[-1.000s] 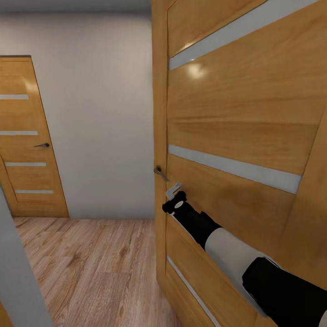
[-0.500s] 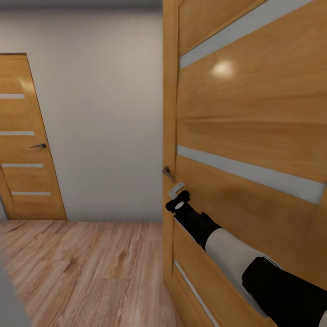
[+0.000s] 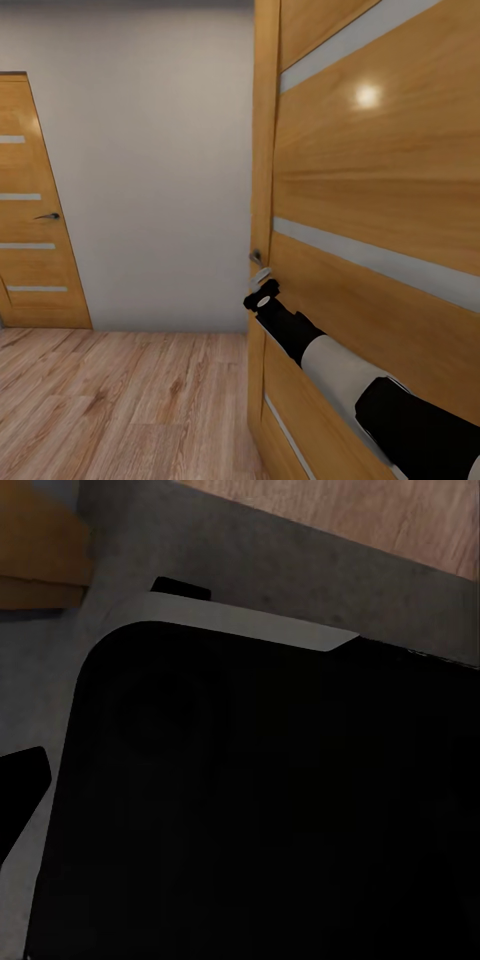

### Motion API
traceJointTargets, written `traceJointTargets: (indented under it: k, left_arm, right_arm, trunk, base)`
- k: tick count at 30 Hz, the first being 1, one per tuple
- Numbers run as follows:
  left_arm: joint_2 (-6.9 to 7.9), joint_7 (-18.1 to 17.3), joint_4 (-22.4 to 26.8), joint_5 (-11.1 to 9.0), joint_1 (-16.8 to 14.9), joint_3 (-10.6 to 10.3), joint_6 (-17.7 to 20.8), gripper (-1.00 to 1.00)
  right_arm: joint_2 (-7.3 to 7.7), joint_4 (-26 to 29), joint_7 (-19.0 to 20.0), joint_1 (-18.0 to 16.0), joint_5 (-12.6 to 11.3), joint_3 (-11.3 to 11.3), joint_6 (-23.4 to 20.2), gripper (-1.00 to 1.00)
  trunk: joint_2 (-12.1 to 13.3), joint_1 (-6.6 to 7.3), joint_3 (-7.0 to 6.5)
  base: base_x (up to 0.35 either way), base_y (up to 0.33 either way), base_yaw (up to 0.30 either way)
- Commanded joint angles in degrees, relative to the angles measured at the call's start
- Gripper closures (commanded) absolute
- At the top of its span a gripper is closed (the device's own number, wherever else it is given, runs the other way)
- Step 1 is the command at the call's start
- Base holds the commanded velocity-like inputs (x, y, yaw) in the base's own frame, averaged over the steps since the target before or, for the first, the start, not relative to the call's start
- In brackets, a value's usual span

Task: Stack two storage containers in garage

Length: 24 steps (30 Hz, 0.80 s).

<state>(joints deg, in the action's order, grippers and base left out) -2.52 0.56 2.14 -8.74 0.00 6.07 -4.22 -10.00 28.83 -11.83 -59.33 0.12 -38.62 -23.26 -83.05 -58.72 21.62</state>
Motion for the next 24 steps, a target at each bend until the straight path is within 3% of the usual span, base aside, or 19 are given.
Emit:
traceJointTargets:
  k: [1,15,17,24]
  left_arm:
    - [-0.03,0.1,0.1,-0.1,0.0,0.4,-0.1,-1.0]
    - [-0.03,0.1,0.1,-0.1,0.0,0.4,-0.2,-1.0]
    - [-0.03,0.1,0.1,-0.1,0.0,0.4,-0.1,-1.0]
    - [-0.03,0.1,0.1,0.0,0.0,0.4,-0.2,-1.0]
  right_arm:
    - [0.0,0.0,-0.5,-0.1,0.6,-0.2,-0.5,-1.0]
    - [0.0,-3.2,-0.5,-0.1,0.8,0.1,0.1,-1.0]
    - [0.0,-5.7,-0.6,-0.1,0.8,0.4,2.2,-1.0]
    - [0.0,-6.4,-0.6,-0.1,0.8,0.6,3.0,-1.0]
  trunk:
    - [0.0,-0.01,0.06]
    - [0.0,-0.01,0.06]
    - [0.0,-0.01,0.06]
    - [0.0,-0.01,0.06]
  base:
    - [0.035,0.0,0.0]
    - [0.006,0.0,0.0]
    - [0.0,0.0,0.0]
    - [0.0,0.0,0.0]
